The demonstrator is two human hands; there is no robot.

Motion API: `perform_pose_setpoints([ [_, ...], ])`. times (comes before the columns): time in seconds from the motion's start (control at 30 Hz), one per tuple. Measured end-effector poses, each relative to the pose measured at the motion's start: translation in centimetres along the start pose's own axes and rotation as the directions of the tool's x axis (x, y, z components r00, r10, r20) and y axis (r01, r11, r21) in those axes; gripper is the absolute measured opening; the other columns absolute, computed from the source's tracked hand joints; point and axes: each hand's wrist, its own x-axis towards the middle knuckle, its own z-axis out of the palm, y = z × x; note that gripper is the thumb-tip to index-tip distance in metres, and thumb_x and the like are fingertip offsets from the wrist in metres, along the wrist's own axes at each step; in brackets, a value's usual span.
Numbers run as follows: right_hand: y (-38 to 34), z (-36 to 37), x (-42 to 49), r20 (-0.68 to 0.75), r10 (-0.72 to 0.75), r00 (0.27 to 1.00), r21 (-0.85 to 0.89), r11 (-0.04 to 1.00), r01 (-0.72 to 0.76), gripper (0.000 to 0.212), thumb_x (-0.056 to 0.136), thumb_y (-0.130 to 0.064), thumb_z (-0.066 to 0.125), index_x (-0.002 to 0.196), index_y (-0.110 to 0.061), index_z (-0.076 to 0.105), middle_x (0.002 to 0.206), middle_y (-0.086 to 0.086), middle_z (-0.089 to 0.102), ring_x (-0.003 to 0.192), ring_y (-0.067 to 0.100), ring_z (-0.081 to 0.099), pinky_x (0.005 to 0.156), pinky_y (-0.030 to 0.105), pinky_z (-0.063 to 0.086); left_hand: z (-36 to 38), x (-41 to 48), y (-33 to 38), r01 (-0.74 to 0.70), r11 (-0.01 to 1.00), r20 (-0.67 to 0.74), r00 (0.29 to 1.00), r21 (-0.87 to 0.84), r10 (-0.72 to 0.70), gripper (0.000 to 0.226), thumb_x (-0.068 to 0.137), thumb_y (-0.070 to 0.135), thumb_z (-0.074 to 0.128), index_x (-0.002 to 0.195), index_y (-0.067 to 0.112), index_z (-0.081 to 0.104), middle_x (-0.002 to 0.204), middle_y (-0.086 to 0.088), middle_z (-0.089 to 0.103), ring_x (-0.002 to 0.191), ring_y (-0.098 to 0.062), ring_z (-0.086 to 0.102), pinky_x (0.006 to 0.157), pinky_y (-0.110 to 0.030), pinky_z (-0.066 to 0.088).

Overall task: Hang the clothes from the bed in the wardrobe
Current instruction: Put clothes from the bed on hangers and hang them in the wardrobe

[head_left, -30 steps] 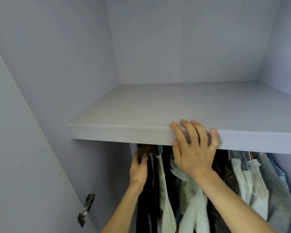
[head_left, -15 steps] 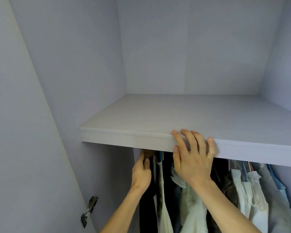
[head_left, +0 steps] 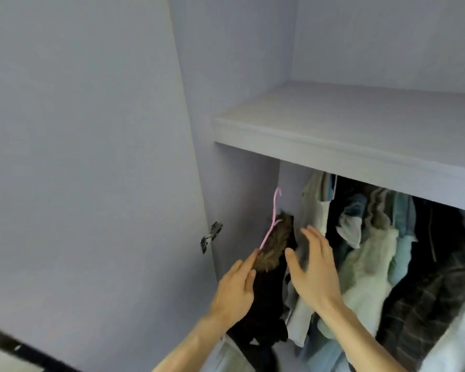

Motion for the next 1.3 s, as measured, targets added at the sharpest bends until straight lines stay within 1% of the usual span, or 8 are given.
perform_pose_setpoints([
  [0.13,-1.8,4.2,-2.0,0.285,0.029,0.958,0.006,0.999,-0.031,0.07,0.097,-0.055,0.045,0.153,-0.017,0.031,0.158,-0.001,0.03,0.146,0.02,0.025,0.116,0.034,0.025,-2.2,-9.2,-3.0,0.091,0.991,0.046,0.994,0.099,-0.096,0.05,0.108,0.031,0.03,0.153,0.048,0.019,0.127,0.011,0.05,0.109,-0.018,0.052,0.094,-0.025,0.044],
  [0.2,-3.1,6.6,-3.9,0.463,-0.039,0.885,0.005,0.999,0.041,0.067,0.097,-0.059,0.036,0.149,-0.018,0.041,0.155,-0.003,0.037,0.147,0.018,0.025,0.118,0.037,0.025,-3.2,-14.6,-4.1,0.128,0.976,0.01,0.991,0.175,-0.131,0.05,0.105,0.038,0.024,0.153,0.048,0.016,0.112,0.011,0.049,0.091,-0.025,0.056,0.081,-0.039,0.051],
  [0.3,-5.1,10.2,-8.8,0.642,-0.141,0.754,0.066,0.989,0.129,0.045,0.101,-0.051,0.035,0.12,-0.021,0.062,0.128,-0.004,0.058,0.131,0.02,0.046,0.104,0.032,0.037,-4.0,-23.2,-5.6,0.227,0.944,-0.077,0.974,0.238,-0.214,0.056,0.097,0.051,0.019,0.153,0.047,0.014,0.102,0.006,0.047,0.08,-0.032,0.056,0.068,-0.045,0.052],
  [0.43,-9.1,13.7,-18.4,0.782,-0.284,0.554,0.185,0.956,0.229,0.021,0.103,-0.033,0.047,0.088,-0.025,0.06,0.094,-0.009,0.061,0.095,0.014,0.057,0.083,0.029,0.039,-3.8,-36.1,-6.9,0.424,0.87,-0.254,0.896,0.252,-0.363,0.051,0.099,0.041,0.037,0.148,0.048,0.024,0.108,0.01,0.057,0.085,-0.027,0.062,0.063,-0.041,0.055],
  [0.67,-16.0,15.4,-35.3,0.794,-0.599,0.107,0.526,0.764,0.372,0.028,0.1,-0.033,0.047,0.073,-0.037,0.04,0.073,-0.013,0.051,0.075,0.003,0.051,0.066,0.023,0.029,-2.4,-56.0,-4.6,0.8,0.594,-0.534,0.467,-0.084,-0.704,0.039,0.082,0.041,0.06,0.121,0.039,0.064,0.106,0.014,0.054,0.094,-0.009,0.056,0.079,-0.028,0.051],
  [0.83,-19.8,14.6,-44.1,0.633,-0.753,-0.18,0.752,0.544,0.372,0.026,0.103,-0.031,0.045,0.077,-0.029,0.039,0.075,-0.016,0.039,0.07,0.005,0.038,0.068,0.023,0.028,-0.7,-62.3,-1.2,0.853,0.491,-0.6,0.301,-0.179,-0.741,0.051,0.081,0.041,0.058,0.132,0.03,0.059,0.119,0.008,0.064,0.11,-0.013,0.057,0.098,-0.035,0.045],
  [1.07,-23.7,13.1,-51.0,0.352,-0.782,-0.515,0.935,0.266,0.235,0.022,0.103,-0.036,0.043,0.092,-0.023,0.057,0.094,-0.017,0.047,0.092,0.0,0.045,0.085,0.012,0.035,1.3,-64.5,3.9,0.793,0.313,-0.664,-0.148,-0.522,-0.733,0.038,0.096,0.045,0.049,0.133,0.042,0.057,0.08,0.014,0.048,0.085,-0.014,0.059,0.078,-0.032,0.05],
  [1.3,-28.2,15.9,-53.4,0.164,-0.69,-0.705,0.982,0.047,0.182,0.057,0.102,-0.059,0.023,0.12,-0.024,0.064,0.127,-0.009,0.062,0.135,0.02,0.045,0.109,0.042,0.036,2.8,-66.8,7.7,0.675,0.123,-0.627,-0.582,-0.727,-0.518,0.035,0.084,0.073,0.051,0.114,0.058,0.059,0.067,0.007,0.053,0.063,-0.004,0.052,0.055,-0.022,0.043],
])
